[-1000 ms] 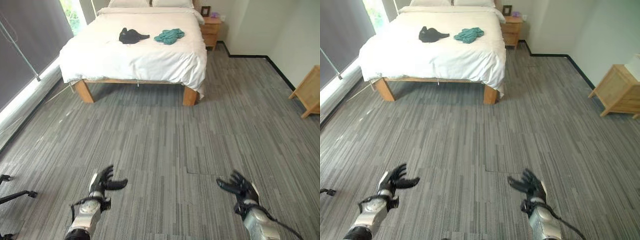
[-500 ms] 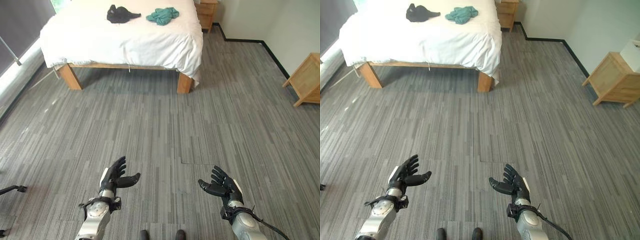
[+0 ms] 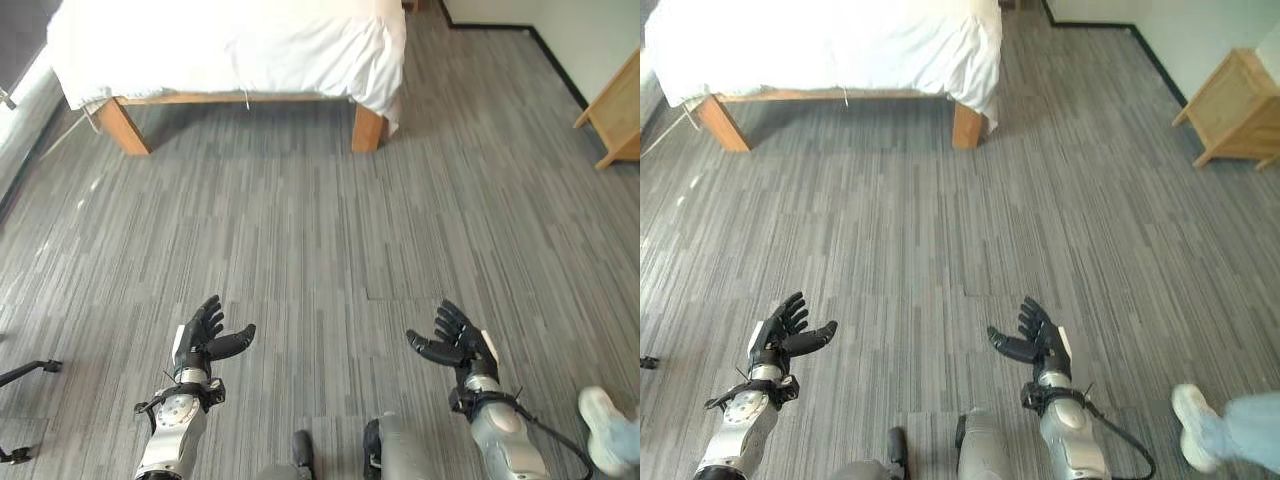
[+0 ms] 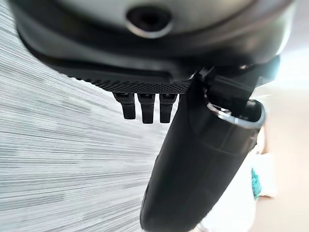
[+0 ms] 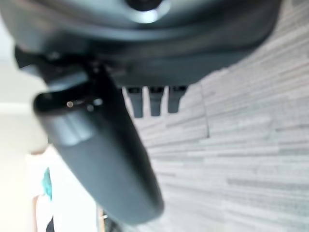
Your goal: Pick up bed clothes into laundry basket.
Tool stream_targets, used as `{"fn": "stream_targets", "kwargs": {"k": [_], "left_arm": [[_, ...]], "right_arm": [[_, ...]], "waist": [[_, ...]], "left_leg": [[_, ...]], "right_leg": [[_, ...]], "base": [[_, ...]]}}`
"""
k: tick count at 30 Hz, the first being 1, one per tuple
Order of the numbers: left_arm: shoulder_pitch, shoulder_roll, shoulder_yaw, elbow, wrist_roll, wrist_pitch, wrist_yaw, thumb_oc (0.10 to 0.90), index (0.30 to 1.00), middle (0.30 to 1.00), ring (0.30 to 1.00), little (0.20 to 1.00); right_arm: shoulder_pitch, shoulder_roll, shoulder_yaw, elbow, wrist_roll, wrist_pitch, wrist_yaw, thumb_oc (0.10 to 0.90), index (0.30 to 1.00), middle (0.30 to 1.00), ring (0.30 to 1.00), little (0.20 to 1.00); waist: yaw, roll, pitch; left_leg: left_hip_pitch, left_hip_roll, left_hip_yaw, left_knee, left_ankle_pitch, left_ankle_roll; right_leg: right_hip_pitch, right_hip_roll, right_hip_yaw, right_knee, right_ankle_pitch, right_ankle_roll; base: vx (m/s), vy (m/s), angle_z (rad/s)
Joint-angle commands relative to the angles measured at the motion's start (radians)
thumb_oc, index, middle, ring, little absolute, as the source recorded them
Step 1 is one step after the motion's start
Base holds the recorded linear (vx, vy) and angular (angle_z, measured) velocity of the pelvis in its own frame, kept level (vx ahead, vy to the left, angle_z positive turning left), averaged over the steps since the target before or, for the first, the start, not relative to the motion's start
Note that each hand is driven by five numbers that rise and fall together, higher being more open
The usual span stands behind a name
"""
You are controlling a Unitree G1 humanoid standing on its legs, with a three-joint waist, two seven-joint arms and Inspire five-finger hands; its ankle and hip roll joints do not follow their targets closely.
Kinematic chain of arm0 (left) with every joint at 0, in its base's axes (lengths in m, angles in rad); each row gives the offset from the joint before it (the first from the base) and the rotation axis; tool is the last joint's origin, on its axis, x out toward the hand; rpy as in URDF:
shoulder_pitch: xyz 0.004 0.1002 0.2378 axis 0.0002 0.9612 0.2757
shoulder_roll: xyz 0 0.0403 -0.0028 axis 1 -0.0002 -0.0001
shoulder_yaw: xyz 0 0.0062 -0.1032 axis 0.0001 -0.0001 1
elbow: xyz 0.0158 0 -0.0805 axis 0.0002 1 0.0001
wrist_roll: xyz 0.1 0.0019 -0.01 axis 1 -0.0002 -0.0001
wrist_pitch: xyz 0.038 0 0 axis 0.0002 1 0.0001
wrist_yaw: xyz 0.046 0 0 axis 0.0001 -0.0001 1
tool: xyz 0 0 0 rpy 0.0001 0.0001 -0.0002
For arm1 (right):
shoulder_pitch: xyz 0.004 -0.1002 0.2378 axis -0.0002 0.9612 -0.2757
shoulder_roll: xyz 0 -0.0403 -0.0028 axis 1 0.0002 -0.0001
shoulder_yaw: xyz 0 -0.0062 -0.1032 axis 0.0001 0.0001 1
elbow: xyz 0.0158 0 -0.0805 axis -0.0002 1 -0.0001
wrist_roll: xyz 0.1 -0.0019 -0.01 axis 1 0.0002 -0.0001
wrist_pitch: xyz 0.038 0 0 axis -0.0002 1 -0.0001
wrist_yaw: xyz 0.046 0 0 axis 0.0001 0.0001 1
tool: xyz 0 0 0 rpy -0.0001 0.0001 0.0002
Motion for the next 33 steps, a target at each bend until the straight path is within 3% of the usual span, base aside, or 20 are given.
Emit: {"fn": "stream_targets", "kwargs": {"k": [1,2,6,7,8,9,11,12,13,15,17,18,19,20,22,26,28,29,30,33], "left_arm": [[-0.075,0.060,0.016,-0.111,-0.011,-0.114,-0.018,0.800,0.900,0.900,0.900,0.900],[-0.105,0.052,0.008,-0.110,-0.029,-0.120,-0.027,0.800,0.900,0.900,0.900,0.900],[-0.125,0.014,0.005,-0.093,-0.060,-0.123,-0.031,0.800,0.900,0.900,0.900,0.900],[-0.131,0.004,0.005,-0.096,-0.070,-0.128,-0.024,0.800,0.900,0.900,0.900,0.900],[-0.116,-0.011,-0.022,-0.106,-0.080,-0.123,-0.035,0.800,0.900,0.900,0.900,0.900],[-0.116,-0.011,-0.022,-0.106,-0.080,-0.123,-0.035,0.800,0.900,0.900,0.900,0.900],[-0.127,-0.041,-0.018,-0.095,-0.142,-0.122,-0.034,0.800,0.900,0.900,0.900,0.900],[-0.129,-0.048,-0.025,-0.121,-0.184,-0.126,-0.046,0.800,0.900,0.900,0.900,0.900],[-0.150,-0.049,-0.044,-0.119,-0.210,-0.128,-0.042,0.800,0.900,0.900,0.900,0.900],[-0.163,-0.045,-0.043,-0.116,-0.208,-0.126,-0.046,0.800,0.900,0.900,0.900,0.900],[-0.158,-0.037,-0.065,-0.128,-0.216,-0.128,-0.083,0.800,0.900,0.900,0.900,0.900],[-0.158,-0.037,-0.065,-0.129,-0.216,-0.128,-0.083,0.800,0.900,0.900,0.900,0.900],[-0.155,-0.038,-0.068,-0.131,-0.215,-0.130,-0.094,0.800,0.900,0.900,0.900,0.900],[-0.164,-0.037,-0.079,-0.139,-0.222,-0.133,-0.108,0.800,0.900,0.900,0.900,0.900],[-0.173,-0.044,-0.084,-0.145,-0.231,-0.136,-0.105,0.800,0.900,0.900,0.900,0.900],[-0.143,-0.018,-0.053,-0.183,-0.214,-0.131,-0.115,0.800,0.900,0.900,0.900,0.900],[-0.138,-0.010,-0.057,-0.196,-0.201,-0.128,-0.118,0.800,0.900,0.900,0.900,0.900],[-0.123,-0.001,-0.071,-0.198,-0.216,-0.105,-0.157,0.800,0.900,0.900,0.900,0.900],[-0.129,0.001,-0.081,-0.195,-0.220,-0.102,-0.156,0.800,0.900,0.900,0.900,0.900],[-0.152,0.011,-0.097,-0.198,-0.220,-0.118,-0.150,0.800,0.900,0.900,0.900,0.900]], "right_arm": [[-0.030,-0.001,-0.053,-0.073,0.022,-0.086,0.007,0.800,0.900,0.900,0.900,0.900],[0.000,-0.002,-0.067,-0.079,0.025,-0.088,0.006,0.800,0.900,0.900,0.900,0.900],[0.045,-0.005,-0.087,-0.096,0.013,-0.079,0.010,0.800,0.900,0.900,0.900,0.900],[0.054,-0.010,-0.097,-0.099,0.017,-0.078,0.014,0.800,0.900,0.900,0.900,0.900],[0.069,-0.013,-0.100,-0.092,0.044,-0.080,0.014,0.800,0.900,0.900,0.900,0.900],[0.068,-0.013,-0.100,-0.091,0.044,-0.080,0.014,0.800,0.900,0.900,0.900,0.900],[0.048,-0.037,-0.095,-0.087,0.094,-0.093,0.009,0.800,0.900,0.900,0.900,0.900],[0.031,-0.038,-0.097,-0.096,0.148,-0.107,0.012,0.800,0.900,0.900,0.900,0.900],[-0.016,-0.065,-0.101,-0.061,0.160,-0.114,-0.020,0.800,0.900,0.900,0.900,0.900],[-0.035,-0.072,-0.100,-0.066,0.164,-0.113,-0.029,0.800,0.900,0.900,0.900,0.900],[-0.058,-0.084,-0.100,-0.089,0.201,-0.125,0.002,0.800,0.900,0.900,0.900,0.900],[-0.058,-0.084,-0.100,-0.089,0.201,-0.125,0.002,0.800,0.900,0.900,0.900,0.900],[-0.062,-0.091,-0.093,-0.103,0.189,-0.129,0.004,0.800,0.900,0.900,0.900,0.900],[-0.083,-0.099,-0.078,-0.113,0.177,-0.139,0.009,0.800,0.900,0.900,0.900,0.900],[-0.112,-0.098,-0.059,-0.119,0.181,-0.143,0.005,0.800,0.900,0.900,0.900,0.900],[-0.129,-0.045,-0.024,-0.132,0.210,-0.117,0.042,0.800,0.900,0.900,0.900,0.900],[-0.127,-0.033,-0.010,-0.134,0.203,-0.112,0.047,0.800,0.900,0.900,0.900,0.900],[-0.100,-0.008,0.003,-0.122,0.167,-0.095,0.071,0.800,0.900,0.900,0.900,0.900],[-0.085,0.001,0.009,-0.130,0.166,-0.088,0.064,0.800,0.900,0.900,0.900,0.900],[-0.055,0.033,0.017,-0.147,0.217,-0.088,0.086,0.800,0.900,0.900,0.900,0.900]], "waist": [[-0.047,0.009,-0.058],[-0.091,0.004,-0.072],[-0.135,0.009,-0.087],[-0.151,0.010,-0.094],[-0.166,0.015,-0.102],[-0.168,0.013,-0.103],[-0.143,-0.030,-0.115],[-0.107,-0.056,-0.091],[-0.054,-0.085,-0.059],[-0.036,-0.087,-0.053],[0.015,-0.080,-0.063],[0.015,-0.080,-0.062],[0.026,-0.063,-0.064],[0.060,-0.043,-0.081],[0.076,-0.044,-0.094],[0.108,-0.053,-0.157],[0.127,-0.073,-0.159],[0.147,-0.101,-0.168],[0.134,-0.090,-0.154],[0.085,-0.046,-0.107]], "left_leg": [[0.176,0.048,-0.109,0.005,-0.104,-0.086],[0.246,0.056,-0.139,-0.020,-0.128,-0.122],[0.328,0.096,-0.160,-0.009,-0.140,-0.157],[0.343,0.112,-0.172,0.046,-0.114,-0.172],[0.295,0.161,-0.167,0.223,0.051,-0.220],[0.292,0.159,-0.170,0.222,0.054,-0.221],[0.093,0.194,-0.119,0.653,0.251,-0.227],[-0.031,0.180,-0.115,0.792,0.251,-0.207],[-0.182,0.166,-0.083,0.881,0.156,-0.183],[-0.229,0.169,-0.069,0.839,0.136,-0.176],[-0.334,0.145,-0.050,0.587,0.121,-0.166],[-0.333,0.145,-0.049,0.586,0.121,-0.166],[-0.344,0.155,-0.038,0.422,0.144,-0.165],[-0.329,0.137,-0.035,0.082,0.223,-0.176],[-0.371,0.133,-0.022,-0.032,0.228,-0.180],[-0.338,0.156,0.051,-0.023,0.289,-0.165],[-0.328,0.147,0.076,-0.004,0.302,-0.154],[-0.293,0.110,0.105,0.067,0.217,-0.090],[-0.253,0.108,0.112,0.080,0.180,-0.072],[-0.173,0.124,0.088,0.080,0.153,-0.055]], "right_leg": [[0.064,0.013,0.009,-0.316,0.193,0.013],[0.040,-0.002,0.029,-0.541,0.238,0.031],[0.041,-0.003,-0.026,-0.588,0.298,0.047],[0.031,-0.006,-0.015,-0.554,0.303,0.044],[0.052,0.016,-0.002,-0.476,0.256,-0.003],[0.052,0.013,-0.003,-0.480,0.259,-0.004],[0.176,0.040,-0.019,-0.494,0.186,-0.088],[0.221,0.048,-0.012,-0.507,0.154,-0.117],[0.294,0.075,0.015,-0.540,0.111,-0.138],[0.329,0.082,0.024,-0.557,0.105,-0.139],[0.443,0.108,0.032,-0.612,0.065,-0.139],[0.445,0.107,0.032,-0.613,0.065,-0.139],[0.470,0.132,0.032,-0.620,0.041,-0.138],[0.552,0.172,0.037,-0.645,0.002,-0.126],[0.607,0.184,0.043,-0.658,-0.016,-0.124],[0.732,0.182,0.078,-0.650,-0.092,-0.105],[0.721,0.143,0.076,-0.565,-0.061,-0.081],[0.641,0.087,0.088,-0.233,0.188,0.019],[0.565,0.072,0.092,-0.082,0.289,0.047],[0.385,0.111,0.097,0.124,0.279,0.029]], "base": [[0.67,-0.189,0.31],[0.67,-0.187,0.54],[0.60,-0.216,0.77],[0.82,-0.407,0.49],[0.61,-0.326,0.66],[0.53,-0.368,0.77],[0.52,-0.480,0.66],[0.67,-0.627,0.27],[0.41,-0.406,-0.18],[0.42,-0.230,-0.66],[0.71,-0.172,-0.60],[0.61,-0.059,-0.12],[0.75,0.012,-0.27],[0.75,0.012,-0.46],[0.78,-0.032,-0.71],[0.71,0.008,-0.30],[0.69,0.100,0.09],[0.63,0.184,-0.12],[0.63,0.185,-0.19],[0.45,0.150,-0.14]]}}
